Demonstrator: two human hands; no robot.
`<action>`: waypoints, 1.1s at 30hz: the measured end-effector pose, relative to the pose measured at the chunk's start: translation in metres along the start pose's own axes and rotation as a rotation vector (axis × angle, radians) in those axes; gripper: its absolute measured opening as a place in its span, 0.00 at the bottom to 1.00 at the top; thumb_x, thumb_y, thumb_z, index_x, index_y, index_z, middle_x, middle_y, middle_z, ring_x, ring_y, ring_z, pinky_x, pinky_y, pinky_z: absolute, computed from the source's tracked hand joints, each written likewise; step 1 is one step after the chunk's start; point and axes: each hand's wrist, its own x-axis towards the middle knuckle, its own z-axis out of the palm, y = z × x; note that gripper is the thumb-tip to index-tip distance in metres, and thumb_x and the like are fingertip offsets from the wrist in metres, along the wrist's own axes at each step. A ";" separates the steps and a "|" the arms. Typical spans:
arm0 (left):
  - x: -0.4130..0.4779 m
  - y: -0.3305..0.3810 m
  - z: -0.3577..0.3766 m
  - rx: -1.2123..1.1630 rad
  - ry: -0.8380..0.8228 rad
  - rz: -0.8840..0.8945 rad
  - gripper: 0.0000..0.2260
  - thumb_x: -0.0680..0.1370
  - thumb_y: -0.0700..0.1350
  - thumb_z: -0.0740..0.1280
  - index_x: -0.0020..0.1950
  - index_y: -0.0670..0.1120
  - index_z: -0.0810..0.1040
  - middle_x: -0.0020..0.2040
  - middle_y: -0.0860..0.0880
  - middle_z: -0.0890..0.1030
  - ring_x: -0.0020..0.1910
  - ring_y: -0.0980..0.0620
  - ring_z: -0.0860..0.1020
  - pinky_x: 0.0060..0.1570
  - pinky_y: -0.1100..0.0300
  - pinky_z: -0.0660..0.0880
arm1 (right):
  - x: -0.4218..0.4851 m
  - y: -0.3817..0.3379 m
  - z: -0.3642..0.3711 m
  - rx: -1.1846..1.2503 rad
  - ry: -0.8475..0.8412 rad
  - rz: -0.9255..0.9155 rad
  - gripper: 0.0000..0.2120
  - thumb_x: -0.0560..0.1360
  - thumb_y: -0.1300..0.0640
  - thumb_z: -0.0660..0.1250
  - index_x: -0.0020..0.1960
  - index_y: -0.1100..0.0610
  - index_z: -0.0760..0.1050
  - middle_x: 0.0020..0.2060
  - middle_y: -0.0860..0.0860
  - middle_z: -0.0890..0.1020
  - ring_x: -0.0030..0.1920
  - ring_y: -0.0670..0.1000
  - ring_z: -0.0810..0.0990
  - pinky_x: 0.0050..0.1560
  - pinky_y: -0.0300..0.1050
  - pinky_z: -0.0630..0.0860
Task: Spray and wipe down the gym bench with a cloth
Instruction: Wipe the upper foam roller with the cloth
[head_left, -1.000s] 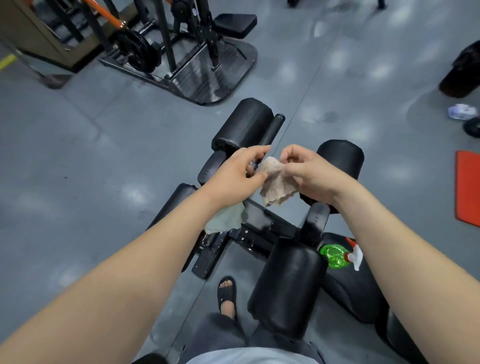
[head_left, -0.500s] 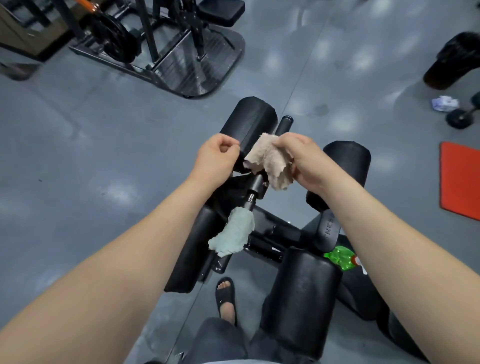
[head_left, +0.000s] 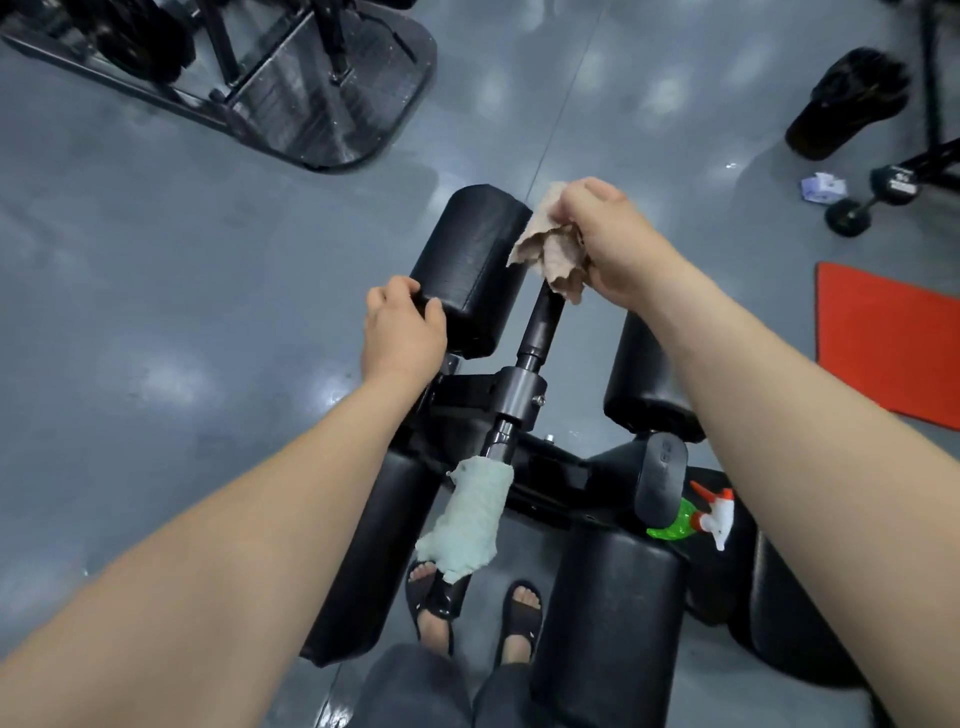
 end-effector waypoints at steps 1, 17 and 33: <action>0.001 -0.003 0.003 0.001 0.011 0.016 0.15 0.83 0.52 0.62 0.67 0.47 0.72 0.67 0.45 0.70 0.60 0.42 0.75 0.57 0.51 0.71 | 0.009 -0.002 0.001 -0.066 0.037 0.008 0.09 0.74 0.61 0.57 0.53 0.63 0.66 0.33 0.66 0.82 0.22 0.58 0.71 0.24 0.44 0.66; 0.002 -0.021 0.016 -0.030 0.144 0.015 0.15 0.84 0.57 0.59 0.66 0.52 0.74 0.64 0.51 0.74 0.53 0.45 0.79 0.54 0.46 0.76 | 0.126 0.016 0.031 -1.091 0.222 -0.133 0.11 0.80 0.56 0.62 0.55 0.59 0.81 0.54 0.58 0.81 0.55 0.61 0.78 0.44 0.44 0.68; 0.000 -0.022 0.017 -0.047 0.174 0.051 0.14 0.82 0.57 0.61 0.64 0.52 0.76 0.62 0.54 0.74 0.49 0.47 0.79 0.51 0.46 0.78 | 0.065 0.024 0.060 -1.310 -0.173 -0.313 0.17 0.72 0.65 0.61 0.31 0.53 0.58 0.36 0.61 0.69 0.38 0.62 0.66 0.38 0.56 0.71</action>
